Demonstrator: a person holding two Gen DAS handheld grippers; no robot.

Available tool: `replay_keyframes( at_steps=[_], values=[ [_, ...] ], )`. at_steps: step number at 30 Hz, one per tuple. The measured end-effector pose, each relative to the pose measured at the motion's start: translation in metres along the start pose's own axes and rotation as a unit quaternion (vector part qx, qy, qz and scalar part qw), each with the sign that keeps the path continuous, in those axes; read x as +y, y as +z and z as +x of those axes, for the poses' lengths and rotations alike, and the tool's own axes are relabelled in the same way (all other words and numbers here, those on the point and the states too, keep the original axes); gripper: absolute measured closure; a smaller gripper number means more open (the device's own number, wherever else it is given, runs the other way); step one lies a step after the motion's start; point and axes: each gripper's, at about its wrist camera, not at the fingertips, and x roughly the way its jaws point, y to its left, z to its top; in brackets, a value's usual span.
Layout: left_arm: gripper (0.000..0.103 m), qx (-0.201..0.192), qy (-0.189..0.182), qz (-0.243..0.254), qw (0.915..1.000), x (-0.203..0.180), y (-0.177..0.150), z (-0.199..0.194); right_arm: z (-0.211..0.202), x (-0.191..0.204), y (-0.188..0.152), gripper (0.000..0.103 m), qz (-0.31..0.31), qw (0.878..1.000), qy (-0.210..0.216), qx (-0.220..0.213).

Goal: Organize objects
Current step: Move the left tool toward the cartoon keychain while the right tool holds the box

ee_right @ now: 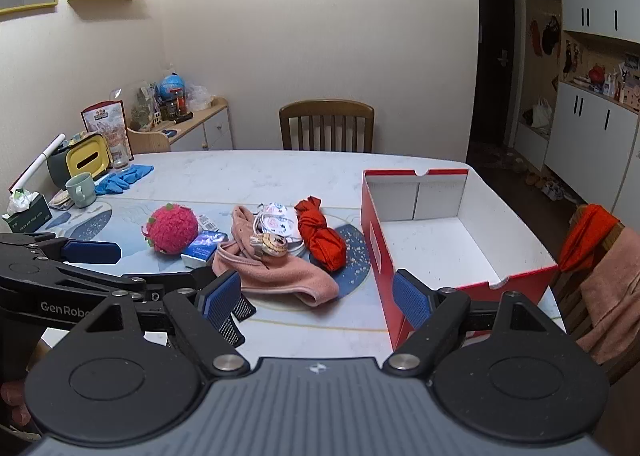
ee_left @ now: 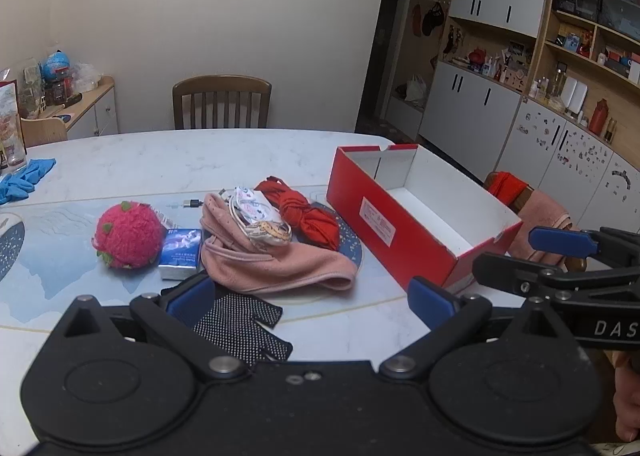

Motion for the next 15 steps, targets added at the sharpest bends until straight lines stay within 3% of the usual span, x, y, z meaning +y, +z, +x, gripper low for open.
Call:
replay_keyframes(
  at_steps=[15],
  values=[
    [0.001, 0.003, 0.033, -0.021, 0.9992, -0.021, 0.018, 0.028, 0.030, -0.038, 0.016, 0.020, -0.016, 0.999, 0.032, 0.004]
  ],
)
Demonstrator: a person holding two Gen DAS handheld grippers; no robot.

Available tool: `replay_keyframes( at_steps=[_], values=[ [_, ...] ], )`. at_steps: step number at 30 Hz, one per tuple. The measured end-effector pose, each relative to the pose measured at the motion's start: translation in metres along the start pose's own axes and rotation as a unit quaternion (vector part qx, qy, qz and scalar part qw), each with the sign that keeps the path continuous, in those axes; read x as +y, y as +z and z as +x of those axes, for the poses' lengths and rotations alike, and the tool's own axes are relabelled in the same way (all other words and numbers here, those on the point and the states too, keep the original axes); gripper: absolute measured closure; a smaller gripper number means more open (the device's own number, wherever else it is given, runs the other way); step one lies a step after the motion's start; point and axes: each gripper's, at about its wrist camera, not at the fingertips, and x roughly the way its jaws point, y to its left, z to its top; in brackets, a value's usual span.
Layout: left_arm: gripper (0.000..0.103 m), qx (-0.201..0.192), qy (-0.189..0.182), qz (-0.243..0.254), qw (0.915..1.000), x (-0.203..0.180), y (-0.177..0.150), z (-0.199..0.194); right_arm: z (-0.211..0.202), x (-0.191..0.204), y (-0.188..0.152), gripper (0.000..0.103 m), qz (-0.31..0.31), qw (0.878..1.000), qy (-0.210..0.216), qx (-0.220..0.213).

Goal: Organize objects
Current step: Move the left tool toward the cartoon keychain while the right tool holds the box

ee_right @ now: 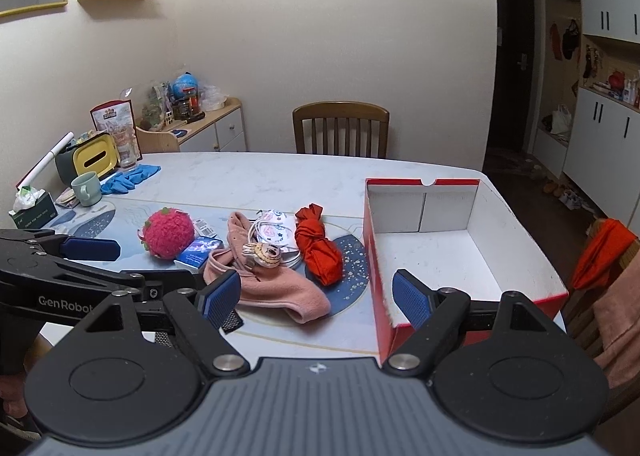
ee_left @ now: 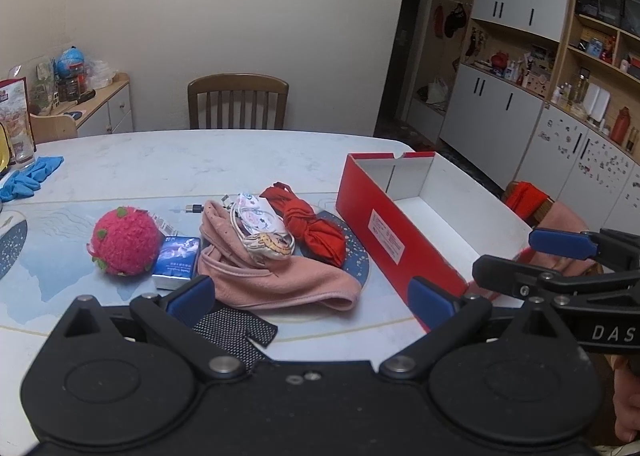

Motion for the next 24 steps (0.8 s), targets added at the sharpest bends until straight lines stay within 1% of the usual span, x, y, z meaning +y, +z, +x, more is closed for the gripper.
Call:
replay_keyframes(
  at_steps=[6, 10, 14, 16, 19, 22, 24],
  values=[
    [0.001, 0.006, 0.008, -0.024, 0.9997, -0.010, 0.007, 0.020, 0.019, -0.027, 0.009, 0.020, -0.011, 1.000, 0.014, 0.010],
    [0.001, 0.015, 0.032, -0.046, 0.9983, -0.013, 0.011, 0.037, 0.034, -0.051, 0.017, 0.020, -0.008, 1.000, 0.015, 0.016],
    [0.001, 0.028, 0.057, -0.074, 0.9952, -0.011, 0.009, 0.055, 0.049, -0.079, 0.024, 0.020, -0.006, 1.000, 0.016, 0.026],
    [0.001, 0.032, 0.073, -0.086, 0.9931, -0.009, 0.009, 0.061, 0.056, -0.094, 0.028, 0.020, -0.006, 0.999, 0.010, 0.030],
    [0.001, 0.033, 0.094, -0.090, 0.9909, -0.010, 0.011, 0.069, 0.067, -0.119, 0.033, 0.020, -0.005, 0.999, -0.005, 0.041],
    [0.002, 0.033, 0.118, -0.081, 0.9892, -0.012, 0.014, 0.079, 0.078, -0.144, 0.037, 0.020, 0.000, 0.998, -0.020, 0.056],
    [0.002, 0.036, 0.124, -0.078, 0.9885, -0.013, 0.017, 0.088, 0.085, -0.158, 0.038, 0.020, -0.001, 0.998, -0.029, 0.063]
  ],
)
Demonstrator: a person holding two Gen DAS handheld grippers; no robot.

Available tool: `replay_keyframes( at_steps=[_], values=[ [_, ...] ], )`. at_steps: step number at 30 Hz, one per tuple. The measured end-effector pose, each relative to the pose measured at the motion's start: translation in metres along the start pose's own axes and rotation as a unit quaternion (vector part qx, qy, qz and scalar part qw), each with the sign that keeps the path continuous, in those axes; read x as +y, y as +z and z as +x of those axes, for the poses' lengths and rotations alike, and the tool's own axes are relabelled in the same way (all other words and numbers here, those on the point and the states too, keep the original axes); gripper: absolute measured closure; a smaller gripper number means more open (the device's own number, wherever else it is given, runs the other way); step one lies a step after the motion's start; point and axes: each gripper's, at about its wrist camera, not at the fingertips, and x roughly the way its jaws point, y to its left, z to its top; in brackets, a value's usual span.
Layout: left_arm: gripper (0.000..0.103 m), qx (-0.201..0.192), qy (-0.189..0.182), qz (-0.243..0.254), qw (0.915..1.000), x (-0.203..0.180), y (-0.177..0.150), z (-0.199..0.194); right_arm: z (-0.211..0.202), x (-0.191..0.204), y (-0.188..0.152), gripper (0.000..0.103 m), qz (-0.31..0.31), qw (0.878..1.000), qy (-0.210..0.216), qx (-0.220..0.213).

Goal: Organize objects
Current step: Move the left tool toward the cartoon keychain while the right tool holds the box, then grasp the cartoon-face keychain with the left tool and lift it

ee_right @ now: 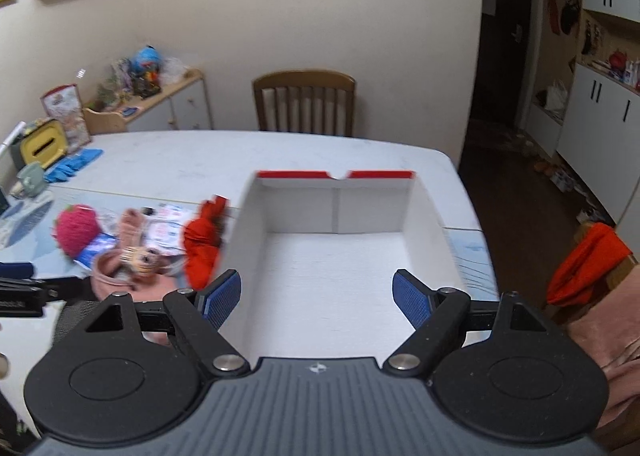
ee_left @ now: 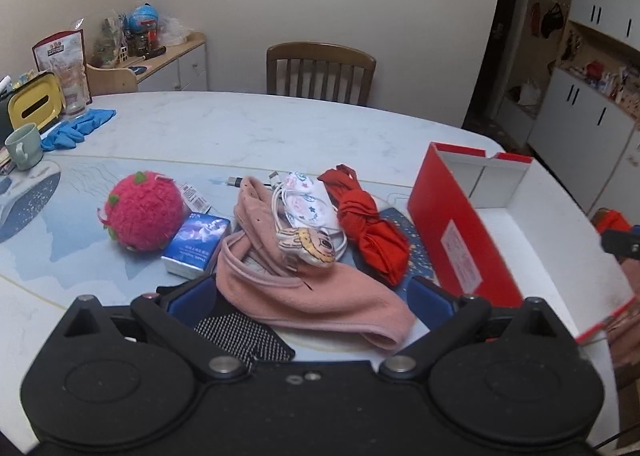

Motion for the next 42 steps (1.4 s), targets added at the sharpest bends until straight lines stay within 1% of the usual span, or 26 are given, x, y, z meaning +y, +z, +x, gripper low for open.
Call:
replay_keyframes(
  at_steps=[5, 12, 14, 16, 18, 20, 22, 24, 26, 28, 29, 30, 33, 42],
  values=[
    [0.005, 0.008, 0.017, 0.025, 0.9995, -0.014, 0.009, 0.025, 0.018, -0.029, 0.002, 0.020, 0.000, 1.000, -0.024, 0.018],
    [0.007, 0.008, 0.010, 0.061, 0.9981, -0.025, 0.014, 0.059, 0.045, -0.060, 0.004, 0.020, -0.001, 0.996, -0.071, 0.046],
    [0.008, 0.013, 0.011, 0.067, 0.9976, -0.026, 0.014, 0.069, 0.054, -0.067, 0.005, 0.021, 0.003, 0.996, -0.069, 0.060],
    [0.011, 0.019, 0.011, 0.071, 0.9972, -0.027, 0.014, 0.079, 0.063, -0.071, 0.004, 0.022, -0.001, 0.994, -0.079, 0.070],
    [0.015, 0.021, 0.015, 0.078, 0.9966, -0.029, 0.013, 0.086, 0.073, -0.076, 0.003, 0.035, -0.006, 0.992, -0.089, 0.086],
    [0.016, 0.023, 0.021, 0.086, 0.9958, -0.030, 0.012, 0.092, 0.081, -0.080, 0.000, 0.037, 0.001, 0.991, -0.089, 0.101],
    [0.019, 0.022, 0.028, 0.094, 0.9949, -0.031, 0.012, 0.097, 0.087, -0.082, -0.003, 0.045, 0.002, 0.990, -0.089, 0.112],
    [0.021, 0.020, 0.039, 0.103, 0.9937, -0.032, 0.011, 0.101, 0.092, -0.085, -0.006, 0.063, 0.008, 0.988, -0.087, 0.126],
    [0.021, 0.022, 0.044, 0.109, 0.9928, -0.033, 0.011, 0.105, 0.096, -0.088, -0.008, 0.072, 0.018, 0.987, -0.086, 0.137],
    [0.023, 0.020, 0.046, 0.110, 0.9926, -0.033, 0.011, 0.106, 0.098, -0.090, -0.009, 0.077, 0.021, 0.986, -0.080, 0.143],
    [0.023, 0.020, 0.049, 0.111, 0.9924, -0.034, 0.011, 0.107, 0.099, -0.089, -0.010, 0.087, 0.020, 0.986, -0.078, 0.145],
    [0.023, 0.019, 0.054, 0.112, 0.9921, -0.033, 0.012, 0.108, 0.100, -0.089, -0.010, 0.093, 0.021, 0.986, -0.075, 0.147],
    [0.025, 0.019, 0.061, 0.111, 0.9918, -0.032, 0.012, 0.109, 0.100, -0.089, -0.010, 0.095, 0.021, 0.986, -0.071, 0.148],
    [0.027, 0.024, 0.059, 0.115, 0.9913, -0.032, 0.012, 0.113, 0.097, -0.081, -0.010, 0.097, 0.030, 0.984, -0.065, 0.162]
  ],
)
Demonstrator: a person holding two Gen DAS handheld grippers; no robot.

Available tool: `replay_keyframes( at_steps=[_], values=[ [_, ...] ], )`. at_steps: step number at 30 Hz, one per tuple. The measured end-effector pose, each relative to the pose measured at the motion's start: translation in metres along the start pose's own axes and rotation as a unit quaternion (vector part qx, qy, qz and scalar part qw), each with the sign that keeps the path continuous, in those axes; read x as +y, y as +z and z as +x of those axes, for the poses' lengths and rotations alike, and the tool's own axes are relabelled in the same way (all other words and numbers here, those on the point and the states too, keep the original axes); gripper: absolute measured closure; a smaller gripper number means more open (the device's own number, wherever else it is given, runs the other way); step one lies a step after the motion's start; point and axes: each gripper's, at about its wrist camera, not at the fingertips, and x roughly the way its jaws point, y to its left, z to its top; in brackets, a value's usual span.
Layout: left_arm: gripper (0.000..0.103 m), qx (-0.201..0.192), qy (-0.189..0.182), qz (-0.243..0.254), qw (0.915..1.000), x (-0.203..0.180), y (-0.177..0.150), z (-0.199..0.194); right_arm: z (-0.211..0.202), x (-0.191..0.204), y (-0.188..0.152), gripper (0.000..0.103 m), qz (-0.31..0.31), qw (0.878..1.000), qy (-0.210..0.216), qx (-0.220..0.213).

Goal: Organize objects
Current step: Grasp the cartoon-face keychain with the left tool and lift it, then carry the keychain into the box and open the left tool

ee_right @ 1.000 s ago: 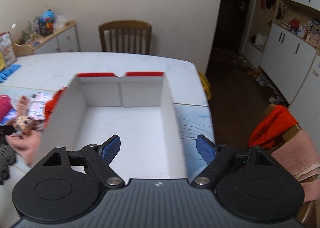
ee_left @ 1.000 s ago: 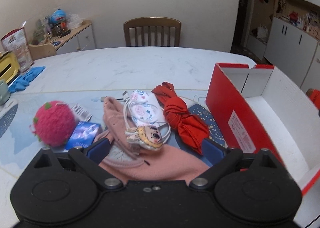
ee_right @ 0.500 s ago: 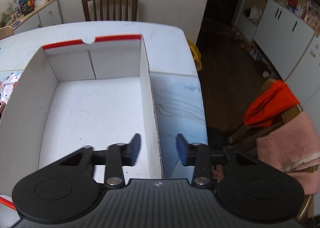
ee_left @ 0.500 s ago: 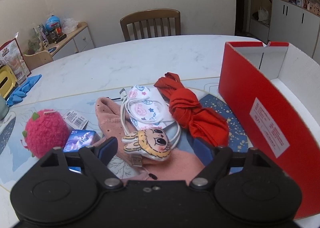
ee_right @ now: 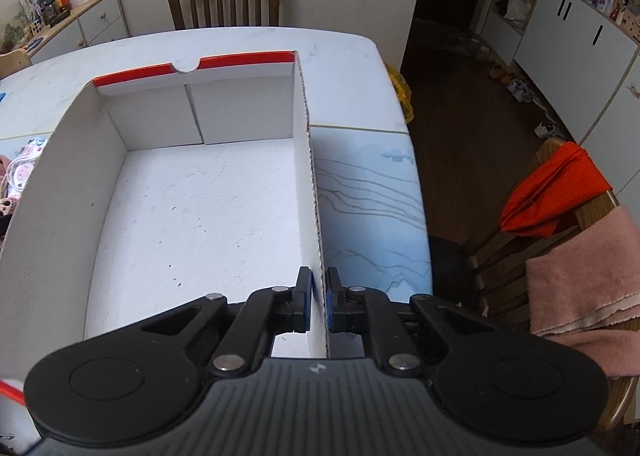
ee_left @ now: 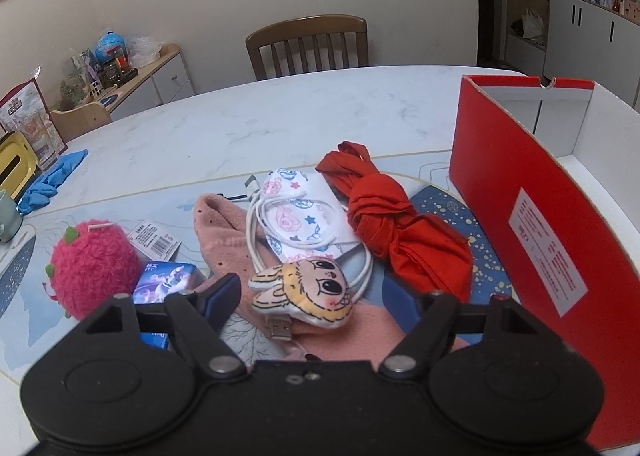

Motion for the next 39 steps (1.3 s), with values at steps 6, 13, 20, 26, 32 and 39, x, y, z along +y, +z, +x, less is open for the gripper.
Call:
replay_keyframes(
  at_steps=[6, 13, 20, 26, 32, 39],
  values=[
    [0.051, 0.012, 0.001, -0.005, 0.9999, 0.002, -0.001, 0.005, -0.002, 0.007, -0.002, 0.098, -0.003, 1.000, 0.000, 0.006],
    [0.052, -0.004, -0.013, -0.020, 0.9997, 0.008, 0.003, -0.009, -0.002, 0.008, -0.003, 0.098, -0.002, 1.000, -0.003, 0.008],
    [0.052, -0.019, -0.041, -0.026, 0.9986, 0.002, 0.018, -0.040, -0.002, 0.007, -0.003, 0.099, 0.001, 1.000, 0.002, 0.007],
    [0.052, -0.050, -0.081, -0.010, 0.9954, -0.019, 0.045, -0.069, -0.005, 0.010, -0.004, 0.100, 0.003, 1.000, 0.010, 0.012],
    [0.052, -0.063, -0.136, 0.030, 0.9882, -0.060, 0.069, -0.081, -0.009, 0.019, -0.009, 0.100, -0.006, 1.000, 0.019, 0.014],
    [0.052, -0.028, -0.180, 0.072, 0.9806, -0.116, 0.087, -0.056, -0.008, 0.016, -0.010, 0.100, -0.006, 1.000, 0.023, 0.012]
  ],
)
